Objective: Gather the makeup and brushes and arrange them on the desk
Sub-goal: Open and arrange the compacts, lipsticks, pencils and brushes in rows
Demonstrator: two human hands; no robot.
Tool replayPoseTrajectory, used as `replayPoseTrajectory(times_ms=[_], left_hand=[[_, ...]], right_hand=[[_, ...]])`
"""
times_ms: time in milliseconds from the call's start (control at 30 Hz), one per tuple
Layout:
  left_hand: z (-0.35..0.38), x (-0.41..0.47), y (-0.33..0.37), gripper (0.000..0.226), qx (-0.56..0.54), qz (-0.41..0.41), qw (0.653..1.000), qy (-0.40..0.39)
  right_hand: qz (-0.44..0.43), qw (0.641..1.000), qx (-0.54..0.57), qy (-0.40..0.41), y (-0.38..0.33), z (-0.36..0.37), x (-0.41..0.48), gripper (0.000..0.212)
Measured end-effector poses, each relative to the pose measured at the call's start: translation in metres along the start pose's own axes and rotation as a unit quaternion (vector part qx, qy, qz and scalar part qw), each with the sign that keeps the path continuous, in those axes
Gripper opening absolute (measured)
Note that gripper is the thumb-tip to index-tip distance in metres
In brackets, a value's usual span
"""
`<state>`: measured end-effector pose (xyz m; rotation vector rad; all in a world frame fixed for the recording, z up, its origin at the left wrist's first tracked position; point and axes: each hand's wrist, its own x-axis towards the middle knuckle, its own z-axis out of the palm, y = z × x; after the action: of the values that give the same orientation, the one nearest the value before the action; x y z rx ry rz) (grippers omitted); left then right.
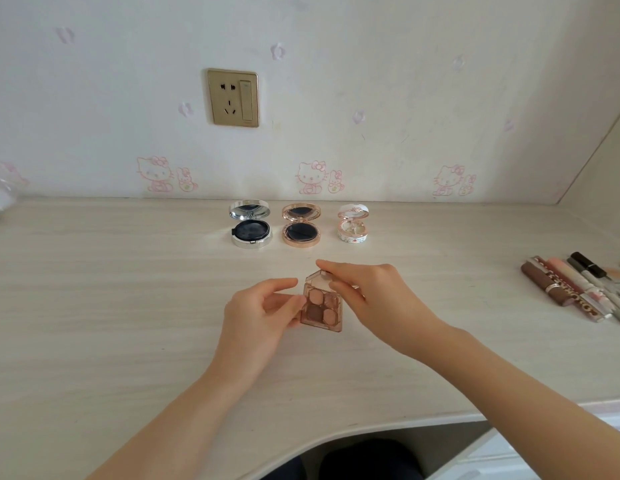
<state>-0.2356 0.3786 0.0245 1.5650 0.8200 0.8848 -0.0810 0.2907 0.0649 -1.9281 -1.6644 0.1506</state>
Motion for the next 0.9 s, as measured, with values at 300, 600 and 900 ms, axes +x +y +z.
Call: replayPoseTrajectory(times_ms=[300, 600, 900], left_hand=[[0.002, 0.002, -0.02, 0.029, 0.326, 0.252, 0.909, -0.057], [0.005, 0.003, -0.031, 0.021, 0.342, 0.267, 0.898, -0.064], [0.005, 0.003, -0.029, 0.022, 0.353, 0.257, 0.897, -0.069]], right_hand=[[0.02, 0.999, -0.034, -0.013, 0.008, 0.004, 0.009, 0.03], [0.004, 0.997, -0.05, -0.065, 0.008, 0.003, 0.002, 0.03], [0.01, 0.995, -0.051, -0.085, 0.01, -0.003, 0.003, 0.034]])
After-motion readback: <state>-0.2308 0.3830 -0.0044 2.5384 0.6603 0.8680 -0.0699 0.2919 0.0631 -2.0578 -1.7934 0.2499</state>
